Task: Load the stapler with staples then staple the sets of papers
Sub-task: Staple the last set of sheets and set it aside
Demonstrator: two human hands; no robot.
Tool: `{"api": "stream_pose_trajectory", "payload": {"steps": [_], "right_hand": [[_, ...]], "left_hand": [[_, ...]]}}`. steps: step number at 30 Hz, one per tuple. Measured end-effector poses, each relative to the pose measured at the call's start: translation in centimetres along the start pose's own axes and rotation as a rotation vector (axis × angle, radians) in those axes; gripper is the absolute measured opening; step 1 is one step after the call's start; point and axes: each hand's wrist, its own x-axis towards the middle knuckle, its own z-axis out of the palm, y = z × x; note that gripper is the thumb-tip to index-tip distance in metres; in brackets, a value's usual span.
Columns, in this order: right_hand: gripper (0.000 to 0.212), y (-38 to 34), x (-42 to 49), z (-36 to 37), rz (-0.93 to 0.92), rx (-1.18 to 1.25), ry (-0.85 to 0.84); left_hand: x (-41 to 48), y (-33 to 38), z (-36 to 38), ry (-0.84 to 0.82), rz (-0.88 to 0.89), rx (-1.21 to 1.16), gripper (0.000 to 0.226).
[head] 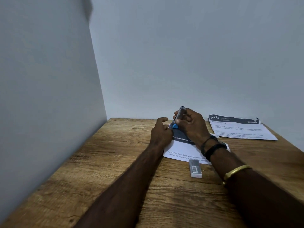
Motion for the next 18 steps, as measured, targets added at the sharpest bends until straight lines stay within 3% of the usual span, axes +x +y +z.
{"api": "stream_pose_trajectory", "payload": {"steps": [11,18], "right_hand": [[0.014,-0.65,0.93,0.9,-0.052,-0.299,0.054],[0.016,-0.6,0.66,0.47,-0.017,-0.285,0.068]], "left_hand": [[-0.19,0.32,0.27,-0.04,0.032,0.018,0.066],[-0.57,0.44,0.28,-0.054,0.031,0.039,0.064]]}}
